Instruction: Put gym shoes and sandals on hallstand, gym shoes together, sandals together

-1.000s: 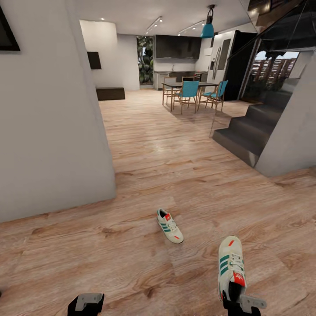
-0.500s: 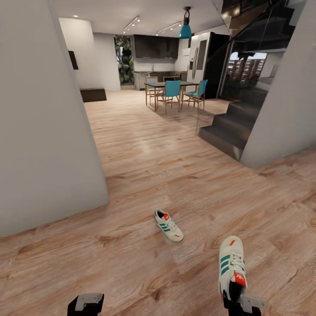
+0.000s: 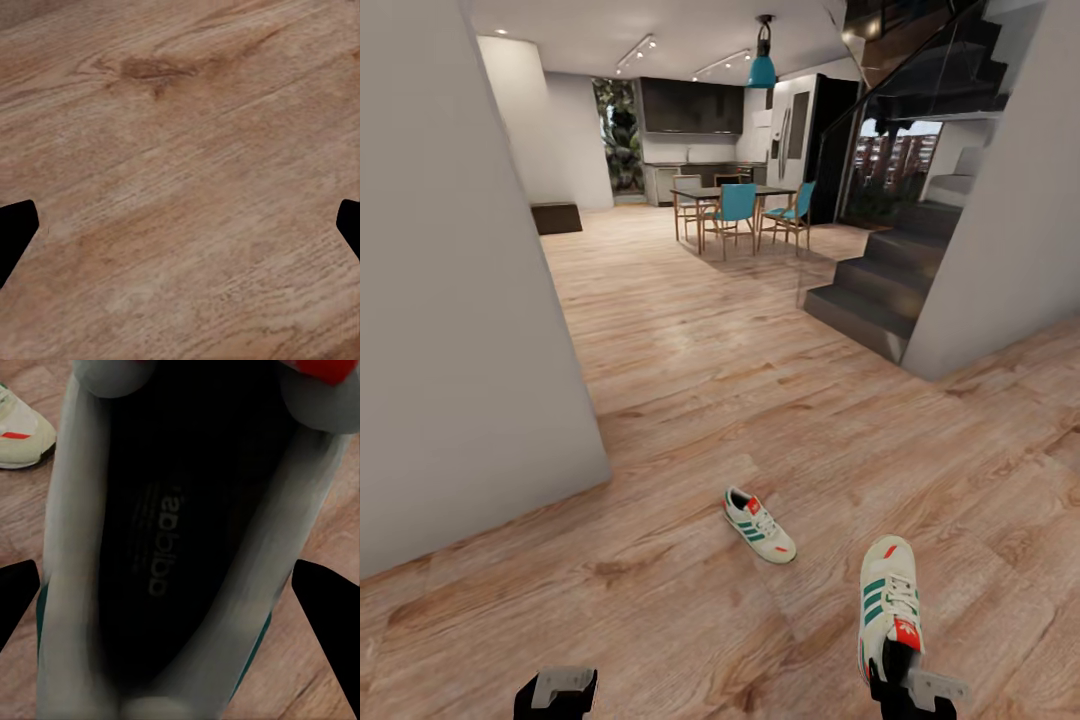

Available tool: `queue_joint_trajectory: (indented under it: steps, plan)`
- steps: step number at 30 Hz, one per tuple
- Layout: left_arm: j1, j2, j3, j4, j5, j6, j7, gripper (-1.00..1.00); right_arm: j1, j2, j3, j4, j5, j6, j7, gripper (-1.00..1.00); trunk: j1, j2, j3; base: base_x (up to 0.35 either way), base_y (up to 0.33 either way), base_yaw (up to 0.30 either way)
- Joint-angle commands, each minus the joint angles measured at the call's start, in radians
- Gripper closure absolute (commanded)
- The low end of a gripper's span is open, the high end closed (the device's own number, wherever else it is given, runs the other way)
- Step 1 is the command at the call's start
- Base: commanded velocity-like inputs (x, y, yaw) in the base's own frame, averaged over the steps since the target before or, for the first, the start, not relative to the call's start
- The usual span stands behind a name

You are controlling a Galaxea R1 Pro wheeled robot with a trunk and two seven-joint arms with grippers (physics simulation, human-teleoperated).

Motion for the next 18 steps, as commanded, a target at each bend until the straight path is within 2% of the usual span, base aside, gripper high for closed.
queue_joint_trajectory:
  steps: [1, 6, 10, 14, 18]
  plan:
    - [-0.001, -0.001, 0.007, 0.001, -0.003, -0.003, -0.005, -1.00, 0.000, 0.000, 0.002, 0.000, -0.010, -0.004, 0.001, 1.00, 0.000, 0.000, -0.001, 0.236, 0.259, -0.006]
    - [-0.001, -0.001, 0.007, 0.001, -0.003, -0.003, -0.005, -1.00, 0.000, 0.000, 0.002, 0.000, -0.010, -0.004, 0.001, 1.00, 0.000, 0.000, -0.001, 0.262, 0.178, -0.002]
    - [-0.001, -0.001, 0.007, 0.001, -0.003, -0.003, -0.005, -1.00, 0.000, 0.000, 0.001, -0.002, -0.011, -0.004, 0.000, 1.00, 0.000, 0.000, -0.001, 0.198, 0.040, 0.000]
    - [-0.001, -0.001, 0.007, 0.001, -0.003, -0.003, -0.005, -1.00, 0.000, 0.001, 0.001, -0.004, -0.012, -0.004, -0.002, 1.00, 0.000, 0.000, 0.000, 0.059, 0.009, -0.028]
    - [0.000, 0.000, 0.007, 0.001, -0.003, -0.003, -0.005, -1.00, 0.000, 0.001, 0.001, -0.004, -0.012, -0.004, -0.003, 1.00, 0.000, 0.000, 0.002, 0.019, 0.003, -0.160]
